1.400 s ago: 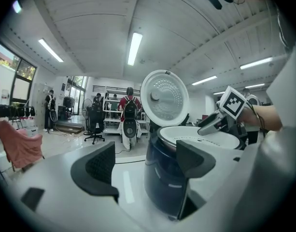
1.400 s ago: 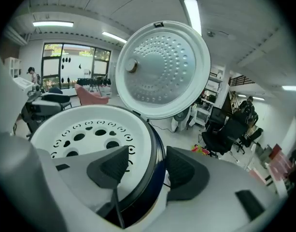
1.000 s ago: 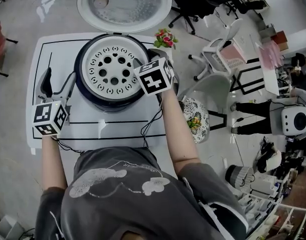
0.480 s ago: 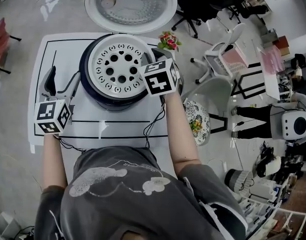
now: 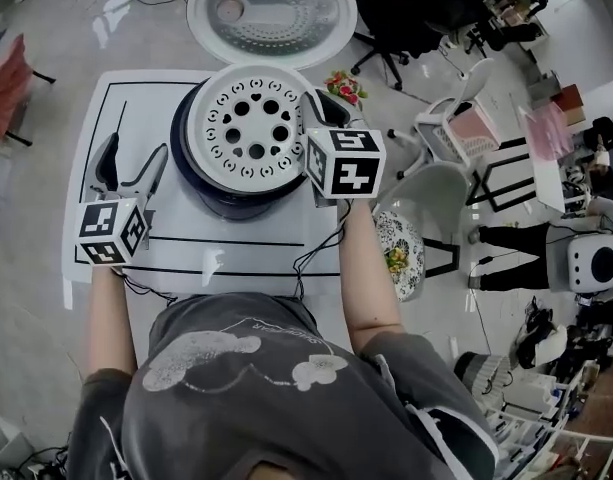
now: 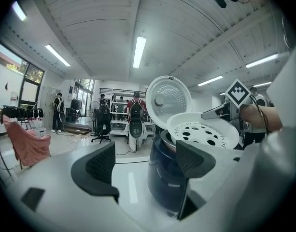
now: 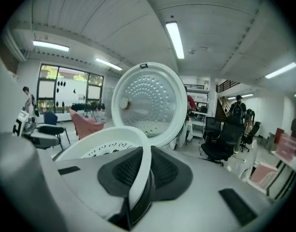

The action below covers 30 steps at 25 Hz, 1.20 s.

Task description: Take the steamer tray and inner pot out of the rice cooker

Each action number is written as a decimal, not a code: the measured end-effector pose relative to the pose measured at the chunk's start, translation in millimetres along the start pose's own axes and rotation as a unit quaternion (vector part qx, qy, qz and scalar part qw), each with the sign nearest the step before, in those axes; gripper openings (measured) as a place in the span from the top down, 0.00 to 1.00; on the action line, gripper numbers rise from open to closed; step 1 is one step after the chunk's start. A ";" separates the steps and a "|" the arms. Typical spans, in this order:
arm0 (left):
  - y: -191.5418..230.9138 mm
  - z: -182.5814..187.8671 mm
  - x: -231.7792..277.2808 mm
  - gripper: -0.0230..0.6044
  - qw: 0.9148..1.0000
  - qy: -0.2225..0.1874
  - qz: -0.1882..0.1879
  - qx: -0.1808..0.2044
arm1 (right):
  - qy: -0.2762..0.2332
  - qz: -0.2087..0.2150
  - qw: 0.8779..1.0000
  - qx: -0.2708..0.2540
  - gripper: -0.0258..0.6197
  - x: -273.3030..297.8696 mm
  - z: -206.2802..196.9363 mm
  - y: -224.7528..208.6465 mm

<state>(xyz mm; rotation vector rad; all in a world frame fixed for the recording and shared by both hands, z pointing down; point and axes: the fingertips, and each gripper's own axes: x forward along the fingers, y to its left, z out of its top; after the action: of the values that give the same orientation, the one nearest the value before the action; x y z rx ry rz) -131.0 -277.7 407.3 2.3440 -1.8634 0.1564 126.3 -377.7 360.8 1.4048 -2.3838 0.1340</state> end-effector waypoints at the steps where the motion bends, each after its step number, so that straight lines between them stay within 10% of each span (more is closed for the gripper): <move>1: -0.9 0.4 -2.0 0.34 1.000 0.000 0.002 0.000 | -0.010 0.007 1.000 0.012 0.86 -2.4 4.0 0.7; 7: -2.7 16.9 -28.7 0.34 1.000 -0.002 0.026 0.005 | -0.086 0.053 0.991 0.082 0.87 -28.7 44.6 15.8; 30: -6.1 -11.3 -93.7 0.34 0.988 -0.009 0.155 0.001 | -0.218 0.180 0.956 0.077 0.87 -73.5 99.7 46.2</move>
<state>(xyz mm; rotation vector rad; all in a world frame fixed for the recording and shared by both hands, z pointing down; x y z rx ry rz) -146.2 -184.4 402.2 2.0470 -2.2259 0.1690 92.1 -320.3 246.8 1.1356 -3.0448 0.1126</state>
